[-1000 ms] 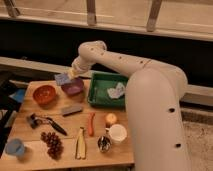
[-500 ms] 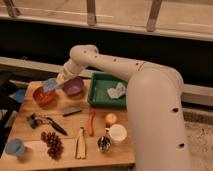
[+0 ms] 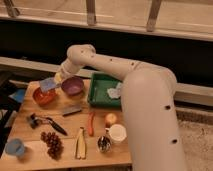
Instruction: Wipe red bowl with sponge
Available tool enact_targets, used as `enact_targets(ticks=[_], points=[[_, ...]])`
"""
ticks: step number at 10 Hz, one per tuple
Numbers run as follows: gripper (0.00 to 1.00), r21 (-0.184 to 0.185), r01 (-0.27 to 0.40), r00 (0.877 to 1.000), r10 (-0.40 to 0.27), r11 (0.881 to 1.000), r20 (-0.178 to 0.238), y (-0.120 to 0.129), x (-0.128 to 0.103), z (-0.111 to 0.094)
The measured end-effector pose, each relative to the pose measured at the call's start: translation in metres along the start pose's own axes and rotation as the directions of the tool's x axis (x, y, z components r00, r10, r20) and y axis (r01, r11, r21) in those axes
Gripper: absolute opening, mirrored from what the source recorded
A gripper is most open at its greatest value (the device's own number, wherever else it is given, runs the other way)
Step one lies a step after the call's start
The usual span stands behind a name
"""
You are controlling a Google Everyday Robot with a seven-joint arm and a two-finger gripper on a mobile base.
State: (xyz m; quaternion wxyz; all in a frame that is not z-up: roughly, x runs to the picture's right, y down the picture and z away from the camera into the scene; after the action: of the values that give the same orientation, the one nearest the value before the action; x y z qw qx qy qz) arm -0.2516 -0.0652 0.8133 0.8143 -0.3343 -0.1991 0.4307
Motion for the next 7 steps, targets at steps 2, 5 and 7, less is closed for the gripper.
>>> enact_targets(ticks=[2, 5, 7], points=[[0.0, -0.008, 0.036, 0.999, -0.036, 0.999, -0.008, 0.006, -0.022, 0.023], [0.0, -0.002, 0.096, 0.994, -0.096, 0.995, -0.058, 0.015, -0.04, 0.058], [0.0, 0.006, 0.097, 0.993, -0.096, 0.995, -0.072, 0.012, -0.037, 0.065]])
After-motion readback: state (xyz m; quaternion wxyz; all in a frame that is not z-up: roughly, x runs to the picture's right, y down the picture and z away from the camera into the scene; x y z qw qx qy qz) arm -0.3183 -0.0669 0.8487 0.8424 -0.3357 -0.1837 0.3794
